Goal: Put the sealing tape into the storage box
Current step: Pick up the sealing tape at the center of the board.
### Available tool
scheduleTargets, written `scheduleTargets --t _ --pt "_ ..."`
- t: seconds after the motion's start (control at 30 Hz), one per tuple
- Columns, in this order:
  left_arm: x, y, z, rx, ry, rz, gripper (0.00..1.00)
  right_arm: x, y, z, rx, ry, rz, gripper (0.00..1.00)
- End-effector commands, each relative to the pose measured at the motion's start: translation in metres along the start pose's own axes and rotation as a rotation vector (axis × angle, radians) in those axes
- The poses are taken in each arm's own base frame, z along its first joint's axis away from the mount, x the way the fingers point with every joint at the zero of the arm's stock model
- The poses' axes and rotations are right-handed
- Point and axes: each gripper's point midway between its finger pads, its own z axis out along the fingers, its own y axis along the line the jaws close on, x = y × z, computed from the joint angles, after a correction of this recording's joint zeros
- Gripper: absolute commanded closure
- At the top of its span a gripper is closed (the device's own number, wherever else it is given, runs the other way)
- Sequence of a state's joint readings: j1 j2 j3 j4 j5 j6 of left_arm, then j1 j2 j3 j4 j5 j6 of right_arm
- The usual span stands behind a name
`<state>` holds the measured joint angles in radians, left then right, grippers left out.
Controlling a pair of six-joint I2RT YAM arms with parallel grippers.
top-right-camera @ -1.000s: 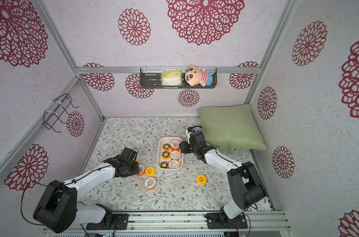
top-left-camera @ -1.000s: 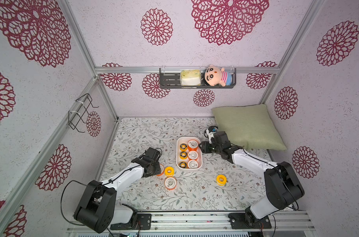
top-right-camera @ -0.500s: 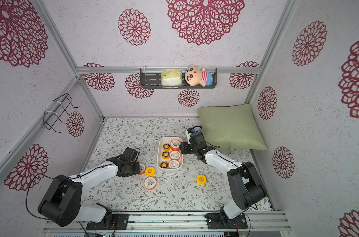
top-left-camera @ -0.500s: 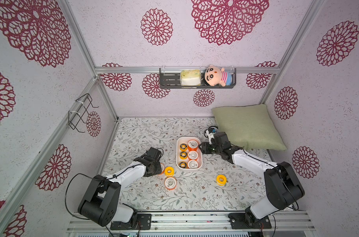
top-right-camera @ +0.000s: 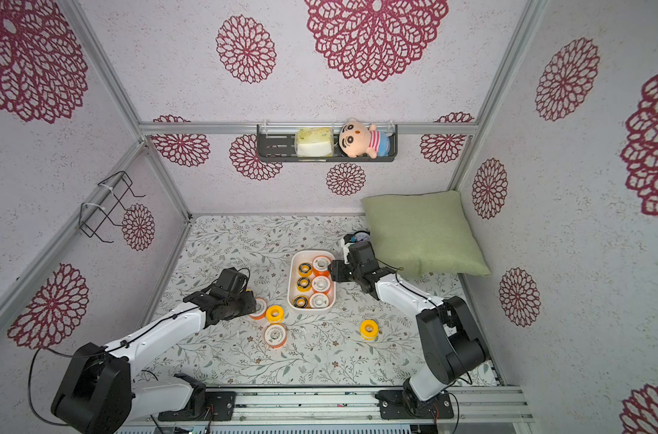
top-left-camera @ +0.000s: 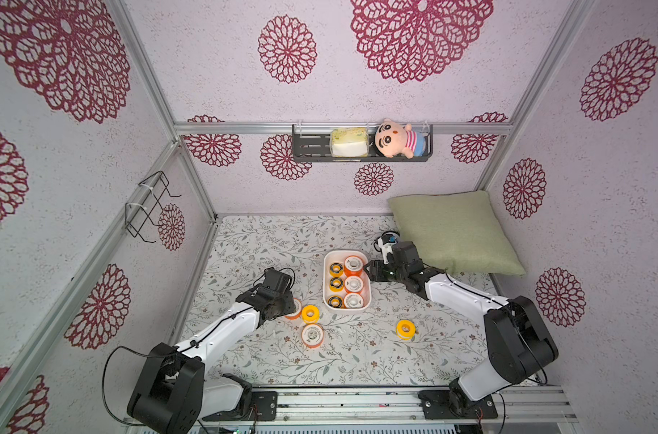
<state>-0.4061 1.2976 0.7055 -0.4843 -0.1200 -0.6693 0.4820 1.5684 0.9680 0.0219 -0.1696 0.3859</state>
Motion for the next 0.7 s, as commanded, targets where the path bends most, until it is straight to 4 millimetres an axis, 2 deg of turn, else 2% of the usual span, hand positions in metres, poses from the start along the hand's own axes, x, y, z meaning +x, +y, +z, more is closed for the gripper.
scheduleTargets --t 0.0,0.53,0.67 --pt "0.004 0.003 0.008 -0.025 0.02 0.024 0.45 -0.01 0.007 -0.006 -0.031 -0.024 0.006 0.42" --pt "0.01 0.003 0.034 -0.058 0.064 0.036 0.48 -0.007 0.006 -0.003 -0.032 -0.009 0.004 0.41" --pt "0.014 0.004 0.042 -0.064 0.086 0.035 0.53 -0.005 0.005 -0.002 -0.031 -0.002 0.004 0.41"
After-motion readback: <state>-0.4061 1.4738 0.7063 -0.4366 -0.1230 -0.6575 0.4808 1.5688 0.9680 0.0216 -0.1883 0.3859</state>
